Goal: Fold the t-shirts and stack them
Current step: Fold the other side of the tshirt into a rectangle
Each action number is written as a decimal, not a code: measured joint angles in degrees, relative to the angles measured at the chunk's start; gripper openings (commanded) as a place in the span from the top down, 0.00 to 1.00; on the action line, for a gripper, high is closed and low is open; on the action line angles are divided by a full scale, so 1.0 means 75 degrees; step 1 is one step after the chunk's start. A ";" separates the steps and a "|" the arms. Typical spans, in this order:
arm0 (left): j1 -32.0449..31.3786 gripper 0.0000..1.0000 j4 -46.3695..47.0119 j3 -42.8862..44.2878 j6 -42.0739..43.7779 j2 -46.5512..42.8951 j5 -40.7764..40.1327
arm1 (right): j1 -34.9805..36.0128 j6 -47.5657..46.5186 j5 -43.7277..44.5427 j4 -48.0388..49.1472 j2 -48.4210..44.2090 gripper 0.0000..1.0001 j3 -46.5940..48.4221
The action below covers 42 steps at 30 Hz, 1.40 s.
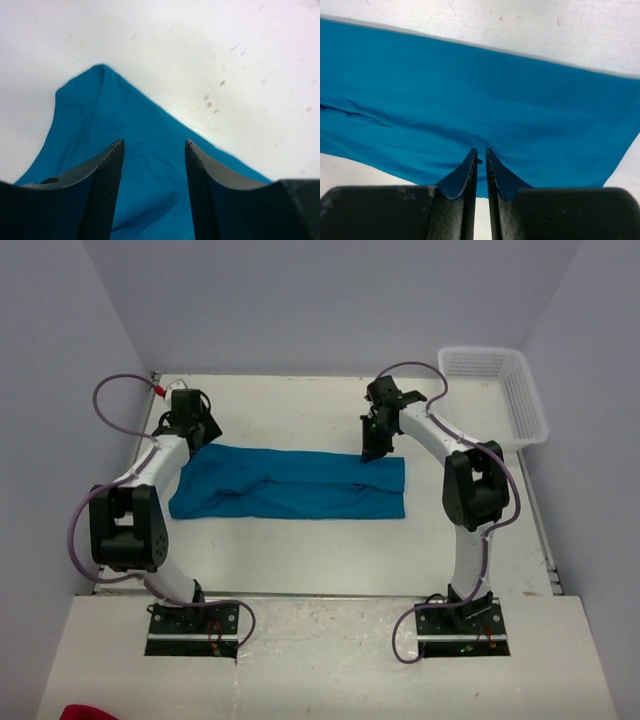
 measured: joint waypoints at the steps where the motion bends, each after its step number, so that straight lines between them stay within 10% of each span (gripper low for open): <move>1: -0.0012 0.46 0.0096 -0.0047 -0.0003 -0.0256 -0.0029 | 0.0003 0.0000 0.0003 0.0012 -0.0093 0.86 -0.0122; 8: -0.0938 0.72 0.0367 -0.1052 -0.0417 -0.1804 -0.0358 | 0.0012 -0.0015 0.0044 0.0268 -0.0988 0.86 -0.0810; 20: -0.3535 0.58 0.1008 -0.5394 -0.2034 -0.6135 -0.1883 | 0.0041 -0.0003 -0.0015 0.0801 -0.2349 0.85 -0.2256; 42: -0.3614 0.65 0.2057 -0.5441 -0.2734 -0.3226 -0.3048 | 0.0204 0.0023 0.0000 0.0962 -0.3072 0.85 -0.2827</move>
